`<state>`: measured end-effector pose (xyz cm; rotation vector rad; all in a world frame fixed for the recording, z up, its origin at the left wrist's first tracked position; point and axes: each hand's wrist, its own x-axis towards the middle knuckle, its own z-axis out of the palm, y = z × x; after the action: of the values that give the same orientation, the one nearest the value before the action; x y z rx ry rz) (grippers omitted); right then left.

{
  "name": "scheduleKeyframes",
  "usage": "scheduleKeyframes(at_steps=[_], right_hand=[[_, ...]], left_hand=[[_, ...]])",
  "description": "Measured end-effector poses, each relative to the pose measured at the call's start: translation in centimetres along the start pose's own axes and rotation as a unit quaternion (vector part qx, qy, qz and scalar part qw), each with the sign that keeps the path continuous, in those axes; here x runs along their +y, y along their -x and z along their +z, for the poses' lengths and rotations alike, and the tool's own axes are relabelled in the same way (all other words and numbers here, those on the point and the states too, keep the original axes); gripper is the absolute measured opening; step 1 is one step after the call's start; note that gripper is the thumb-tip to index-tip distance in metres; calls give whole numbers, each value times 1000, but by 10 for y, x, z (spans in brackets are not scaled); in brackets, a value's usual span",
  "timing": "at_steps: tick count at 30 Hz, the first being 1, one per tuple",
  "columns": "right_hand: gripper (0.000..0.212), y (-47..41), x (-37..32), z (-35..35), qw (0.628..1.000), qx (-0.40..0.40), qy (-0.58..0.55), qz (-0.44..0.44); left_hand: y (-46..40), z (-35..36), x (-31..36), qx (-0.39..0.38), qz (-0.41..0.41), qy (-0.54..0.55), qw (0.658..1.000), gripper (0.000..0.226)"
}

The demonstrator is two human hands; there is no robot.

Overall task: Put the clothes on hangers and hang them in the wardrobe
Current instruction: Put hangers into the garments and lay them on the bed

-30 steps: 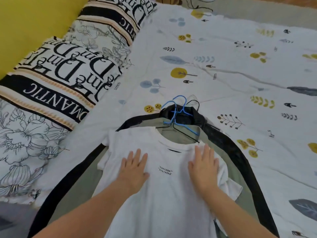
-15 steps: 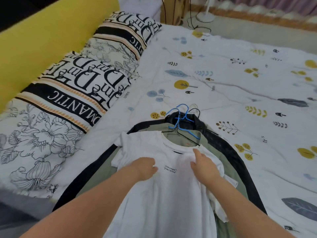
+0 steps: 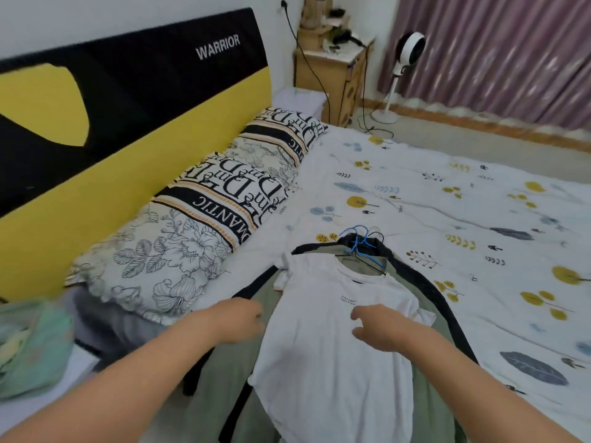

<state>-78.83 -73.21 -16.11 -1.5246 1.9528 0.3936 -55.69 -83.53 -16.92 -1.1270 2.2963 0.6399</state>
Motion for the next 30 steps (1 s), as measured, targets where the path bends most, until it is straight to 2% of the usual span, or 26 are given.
scheduleKeyframes(at_steps=[9, 17, 24, 30], right_hand=[[46, 80, -72, -15, 993, 21, 99, -67], [46, 92, -103, -34, 968, 26, 187, -166], [45, 100, -124, -24, 935, 4, 253, -247], [41, 132, -186, 1, 883, 0, 329, -335]], left_hand=[[145, 16, -52, 64, -101, 0, 993, 35], [221, 56, -44, 99, -195, 55, 974, 37], [263, 107, -8, 96, -274, 165, 942, 46], [333, 164, 10, 94, -349, 237, 902, 42]])
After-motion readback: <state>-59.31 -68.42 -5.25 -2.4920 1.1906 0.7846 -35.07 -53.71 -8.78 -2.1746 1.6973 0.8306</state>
